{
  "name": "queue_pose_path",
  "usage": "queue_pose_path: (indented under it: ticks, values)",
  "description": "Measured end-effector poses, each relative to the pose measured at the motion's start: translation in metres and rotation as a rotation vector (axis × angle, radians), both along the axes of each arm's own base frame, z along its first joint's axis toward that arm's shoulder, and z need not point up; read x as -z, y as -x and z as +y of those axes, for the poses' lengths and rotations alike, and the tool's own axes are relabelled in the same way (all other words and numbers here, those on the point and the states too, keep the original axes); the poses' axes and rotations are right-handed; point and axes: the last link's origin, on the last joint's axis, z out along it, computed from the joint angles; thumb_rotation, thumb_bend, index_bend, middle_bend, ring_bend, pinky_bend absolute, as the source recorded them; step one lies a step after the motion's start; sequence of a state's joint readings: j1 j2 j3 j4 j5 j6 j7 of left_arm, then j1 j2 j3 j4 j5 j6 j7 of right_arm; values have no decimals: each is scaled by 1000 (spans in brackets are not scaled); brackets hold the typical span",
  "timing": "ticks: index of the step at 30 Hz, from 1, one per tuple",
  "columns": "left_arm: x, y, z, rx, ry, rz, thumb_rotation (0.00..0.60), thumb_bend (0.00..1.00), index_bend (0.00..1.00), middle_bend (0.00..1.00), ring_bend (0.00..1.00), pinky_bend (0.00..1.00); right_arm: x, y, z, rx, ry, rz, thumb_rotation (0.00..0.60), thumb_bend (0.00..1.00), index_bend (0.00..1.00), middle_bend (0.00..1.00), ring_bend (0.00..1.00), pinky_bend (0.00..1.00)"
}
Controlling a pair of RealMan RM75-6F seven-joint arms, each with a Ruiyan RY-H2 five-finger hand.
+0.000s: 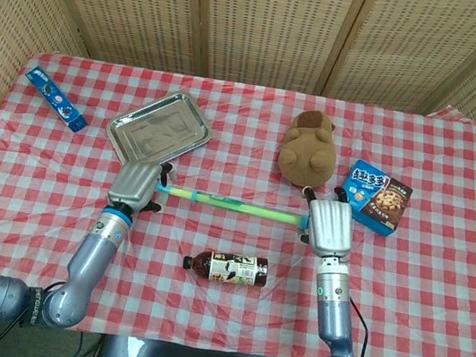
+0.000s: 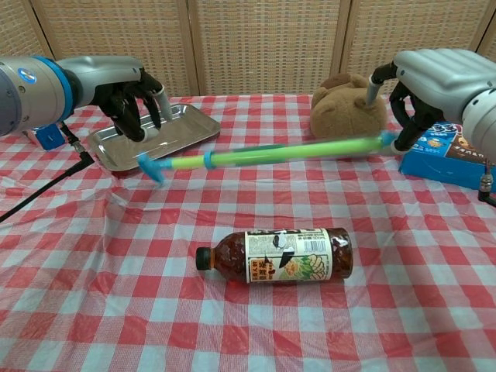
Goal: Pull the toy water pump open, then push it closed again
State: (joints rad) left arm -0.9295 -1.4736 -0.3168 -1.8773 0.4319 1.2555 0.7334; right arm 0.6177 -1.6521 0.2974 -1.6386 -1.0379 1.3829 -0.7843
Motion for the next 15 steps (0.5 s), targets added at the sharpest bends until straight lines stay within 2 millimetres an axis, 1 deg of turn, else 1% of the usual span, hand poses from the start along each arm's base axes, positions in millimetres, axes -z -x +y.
queue_pose_path:
  ticks: [1,2,4,8,15]
  values:
    - [-1,1,0,-2,4,-1,600,366,204,63,123,210,0,2,0,11,-6,3,600,193,246,454,470,105]
    - [-2,3,-1,-4,7,-4,600,361,183,36,98,190,0,4,1,24,-16,8,600,192,226,394,398,75]
    - [-5,6,-2,-10,12,-13,600,358,161,14,79,166,-2,9,2,43,-28,21,600,192,206,328,319,30]
    - [-7,12,-7,-17,25,-34,600,358,153,3,71,151,-4,17,5,68,-36,35,600,192,181,254,255,2]
    - [-18,23,-20,1,13,-84,600,358,150,0,32,104,-11,33,16,89,-31,26,600,191,156,156,151,0]
